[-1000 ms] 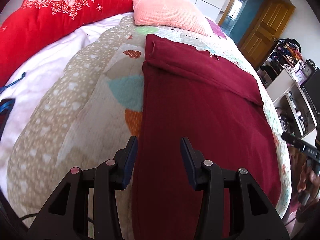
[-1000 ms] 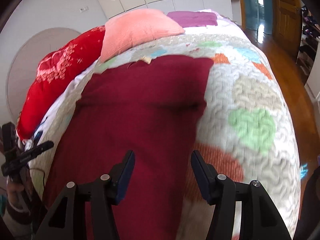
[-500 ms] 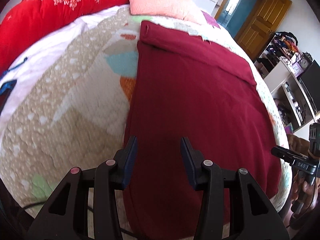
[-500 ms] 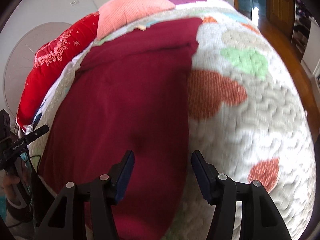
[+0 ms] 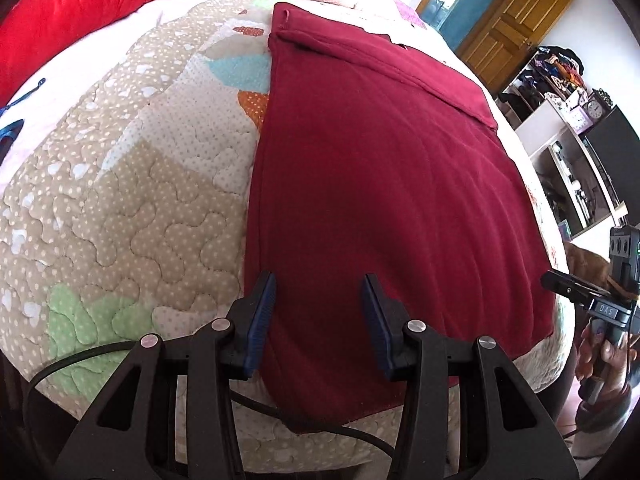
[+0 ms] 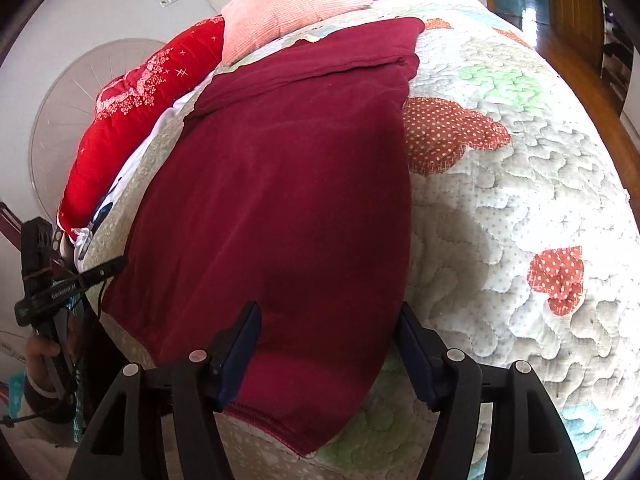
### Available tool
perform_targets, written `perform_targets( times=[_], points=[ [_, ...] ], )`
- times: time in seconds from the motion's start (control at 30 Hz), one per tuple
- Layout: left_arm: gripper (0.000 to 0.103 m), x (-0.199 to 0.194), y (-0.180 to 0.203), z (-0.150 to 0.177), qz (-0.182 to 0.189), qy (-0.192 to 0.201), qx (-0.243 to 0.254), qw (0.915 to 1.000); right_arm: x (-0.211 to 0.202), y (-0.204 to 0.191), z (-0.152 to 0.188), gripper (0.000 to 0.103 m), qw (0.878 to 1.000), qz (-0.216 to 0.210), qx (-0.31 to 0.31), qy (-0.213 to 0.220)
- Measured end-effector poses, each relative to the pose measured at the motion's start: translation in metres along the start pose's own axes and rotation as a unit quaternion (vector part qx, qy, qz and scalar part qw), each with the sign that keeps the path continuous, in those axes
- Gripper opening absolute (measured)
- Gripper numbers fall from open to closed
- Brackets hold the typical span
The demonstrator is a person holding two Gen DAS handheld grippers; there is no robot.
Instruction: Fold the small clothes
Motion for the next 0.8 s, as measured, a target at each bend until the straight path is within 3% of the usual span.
perform_targets(
  times=[0.17, 0.2, 0.23, 0.3, 0.37, 0.47, 0.57, 0.63, 0.8],
  points=[
    [0.045, 0.002, 0.002, 0.001, -0.005, 0.001, 0.002, 1.0000, 0.008, -0.002, -0.008, 0.063, 1.000, 0.004, -0.015, 0.004],
    [0.045, 0.003, 0.002, 0.001, -0.006, 0.002, 0.005, 1.0000, 0.009, -0.004, -0.010, 0.049, 1.000, 0.010, -0.024, 0.007],
    [0.045, 0.003, 0.003, 0.001, -0.007, 0.002, 0.005, 1.0000, 0.008, -0.004, -0.010, 0.028, 0.999, 0.027, -0.036, 0.012],
    [0.045, 0.002, 0.004, 0.002, -0.006, 0.001, 0.003, 1.0000, 0.003, -0.005, -0.011, 0.014, 0.998, 0.033, -0.040, 0.027],
    [0.045, 0.003, 0.004, 0.001, -0.005, 0.000, 0.003, 1.0000, -0.006, -0.008, -0.013, 0.013, 0.997, 0.047, -0.053, 0.037],
    [0.045, 0.004, 0.002, 0.002, -0.003, 0.002, 0.003, 1.0000, -0.018, -0.014, -0.018, 0.012, 0.988, 0.109, -0.104, 0.040],
    [0.045, 0.002, -0.001, 0.005, 0.000, 0.000, 0.001, 1.0000, -0.007, -0.001, -0.013, 0.008, 0.978, 0.166, -0.130, 0.005],
    [0.045, -0.002, -0.003, 0.007, 0.004, -0.008, 0.000, 1.0000, 0.000, 0.007, -0.007, 0.008, 0.986, 0.133, -0.099, -0.005],
    [0.045, -0.020, -0.001, -0.009, 0.018, 0.005, 0.002, 0.9998, -0.021, 0.014, -0.022, 0.012, 0.994, 0.084, -0.062, 0.034]
  ],
)
Point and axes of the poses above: each gripper's, at about its wrist camera, not at the fingertips, and x roughly the way its jaws point, y to its right, z to its underside, the point moved 6 cm from there along x, roughly the way its jaws point, and after that the axes turned 15 degrees about -x, right-handed, at the moved point
